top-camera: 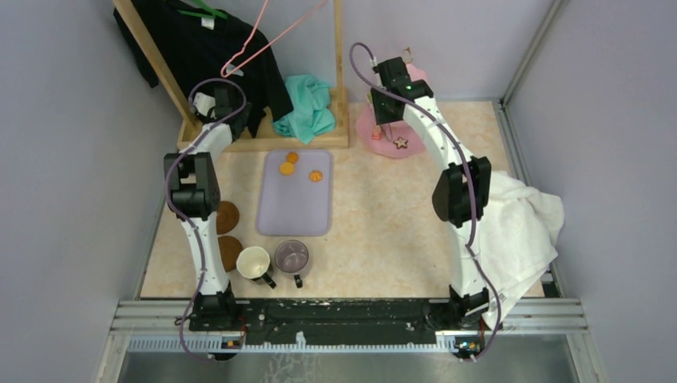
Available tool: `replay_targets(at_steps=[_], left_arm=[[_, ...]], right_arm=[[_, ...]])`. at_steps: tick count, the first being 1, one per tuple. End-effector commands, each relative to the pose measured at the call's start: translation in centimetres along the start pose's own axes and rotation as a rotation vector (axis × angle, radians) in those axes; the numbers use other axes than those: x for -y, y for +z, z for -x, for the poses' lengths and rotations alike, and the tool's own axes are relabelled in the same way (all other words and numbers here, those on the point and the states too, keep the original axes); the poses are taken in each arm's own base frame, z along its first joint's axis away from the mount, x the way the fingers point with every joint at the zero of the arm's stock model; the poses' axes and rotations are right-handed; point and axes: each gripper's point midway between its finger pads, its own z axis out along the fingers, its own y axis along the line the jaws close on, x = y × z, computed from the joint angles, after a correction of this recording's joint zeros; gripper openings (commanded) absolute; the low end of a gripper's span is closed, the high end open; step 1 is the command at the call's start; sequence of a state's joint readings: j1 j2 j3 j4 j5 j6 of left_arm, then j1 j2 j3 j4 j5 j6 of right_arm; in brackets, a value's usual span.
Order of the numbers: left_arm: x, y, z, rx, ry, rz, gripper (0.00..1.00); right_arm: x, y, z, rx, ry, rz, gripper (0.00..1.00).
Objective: Serve the afternoon tea
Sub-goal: Place the desert on the desert table.
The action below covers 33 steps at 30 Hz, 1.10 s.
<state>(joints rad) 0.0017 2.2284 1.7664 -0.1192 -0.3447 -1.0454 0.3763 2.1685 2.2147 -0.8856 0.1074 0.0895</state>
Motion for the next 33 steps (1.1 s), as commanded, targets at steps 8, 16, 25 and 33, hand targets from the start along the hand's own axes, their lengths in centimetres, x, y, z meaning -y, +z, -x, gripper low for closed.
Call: replay_targets(at_steps=[8, 16, 25, 33], left_arm=[[0.4, 1.5, 0.1, 0.007, 0.021, 0.009, 0.80], [0.4, 2.1, 0.0, 0.007, 0.026, 0.009, 0.80], [0.5, 2.5, 0.0, 0.005, 0.025, 0.006, 0.80], [0.4, 2.5, 0.3, 0.006, 0.027, 0.006, 0.80]], right_arm=[[1.3, 1.1, 2.7, 0.050, 0.075, 0.002, 0.00], [1.6, 2.4, 2.5, 0.041, 0.095, -0.010, 0.02], [1.8, 3.3, 2.0, 0.017, 0.119, -0.010, 0.17], [1.7, 3.6, 1.5, -0.001, 0.131, -0.004, 0.23]])
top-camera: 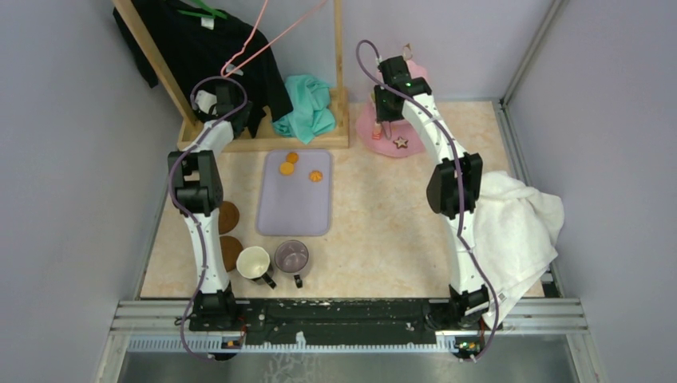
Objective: Serve the afternoon tea
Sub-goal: Place the desert on the desert table.
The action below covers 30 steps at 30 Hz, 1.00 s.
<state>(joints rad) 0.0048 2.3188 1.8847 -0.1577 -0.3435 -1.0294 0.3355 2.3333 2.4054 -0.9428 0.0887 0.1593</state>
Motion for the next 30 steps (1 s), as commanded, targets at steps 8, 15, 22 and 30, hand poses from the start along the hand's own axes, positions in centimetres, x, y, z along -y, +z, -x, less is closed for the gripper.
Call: replay_targets(at_steps=[8, 15, 22, 30], left_arm=[[0.1, 0.2, 1.0, 0.011, 0.009, -0.006, 0.80], [0.3, -0.1, 1.2, 0.012, 0.007, -0.011, 0.80], [0.3, -0.3, 1.3, 0.014, 0.007, -0.011, 0.80], [0.2, -0.3, 1.3, 0.014, 0.008, -0.010, 0.80]], right_arm=[[0.3, -0.1, 0.9, 0.022, 0.039, 0.011, 0.25], [0.1, 0.0, 0.5, 0.013, 0.044, 0.022, 0.27], [0.1, 0.2, 0.1, 0.001, 0.046, 0.022, 0.29], [0.1, 0.5, -0.3, -0.009, 0.048, 0.022, 0.31]])
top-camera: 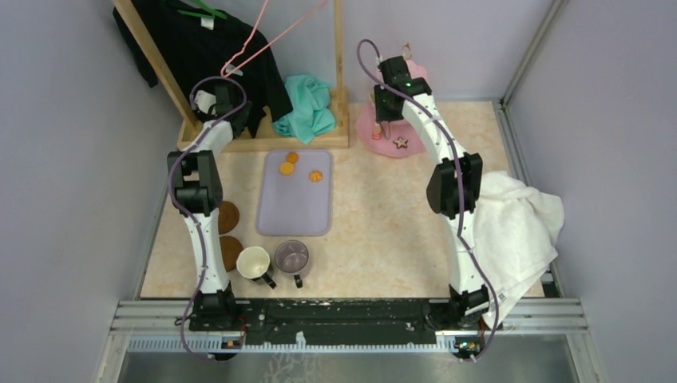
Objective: Serve the afternoon tea
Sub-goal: Place the desert on the desert table.
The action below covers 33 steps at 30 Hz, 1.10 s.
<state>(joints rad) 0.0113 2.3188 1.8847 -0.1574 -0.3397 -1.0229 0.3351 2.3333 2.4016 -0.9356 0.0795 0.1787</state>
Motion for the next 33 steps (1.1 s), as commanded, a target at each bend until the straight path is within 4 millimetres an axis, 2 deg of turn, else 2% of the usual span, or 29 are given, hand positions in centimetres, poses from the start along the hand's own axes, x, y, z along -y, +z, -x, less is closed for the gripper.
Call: replay_targets(at_steps=[1, 33], left_arm=[[0.36, -0.43, 0.90, 0.012, 0.006, -0.011, 0.80], [0.80, -0.55, 1.11, 0.013, 0.001, -0.025, 0.80]], right_arm=[[0.36, 0.39, -0.35, -0.013, 0.029, 0.013, 0.32], [0.37, 0.23, -0.80, -0.030, 0.038, 0.022, 0.38]])
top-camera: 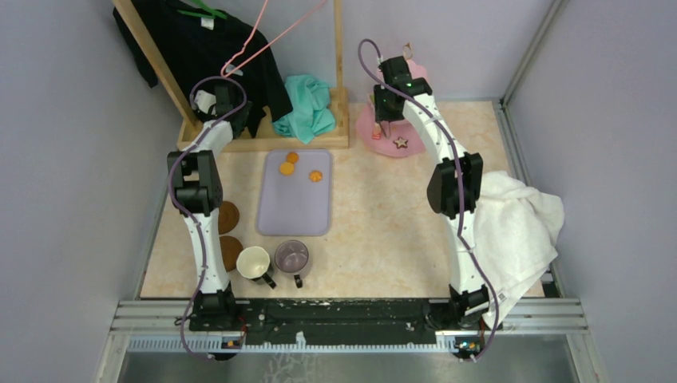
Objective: Serve the afternoon tea
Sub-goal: Place the desert on the desert table.
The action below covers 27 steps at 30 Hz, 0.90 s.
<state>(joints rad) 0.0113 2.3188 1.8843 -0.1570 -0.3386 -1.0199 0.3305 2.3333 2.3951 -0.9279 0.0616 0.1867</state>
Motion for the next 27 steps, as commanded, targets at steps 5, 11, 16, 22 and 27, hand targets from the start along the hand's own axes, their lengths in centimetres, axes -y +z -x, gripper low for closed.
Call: replay_targets(at_steps=[5, 11, 16, 22, 27], left_arm=[[0.82, -0.64, 1.07, 0.012, -0.001, -0.024, 0.80], [0.67, -0.74, 0.99, 0.010, 0.000, -0.022, 0.80], [0.55, -0.82, 0.99, 0.010, 0.001, -0.022, 0.80], [0.54, -0.81, 0.90, 0.008, -0.001, -0.022, 0.80], [0.66, -0.85, 1.03, 0.012, 0.001, -0.025, 0.80]], right_arm=[[0.37, -0.08, -0.71, -0.027, 0.028, 0.013, 0.39], [0.43, -0.06, -0.86, -0.031, 0.030, 0.010, 0.39], [0.36, -0.19, -0.85, -0.030, 0.031, 0.012, 0.40], [0.31, -0.28, -0.74, -0.026, 0.035, 0.014, 0.40], [0.32, -0.35, -0.55, -0.020, 0.039, 0.013, 0.42]])
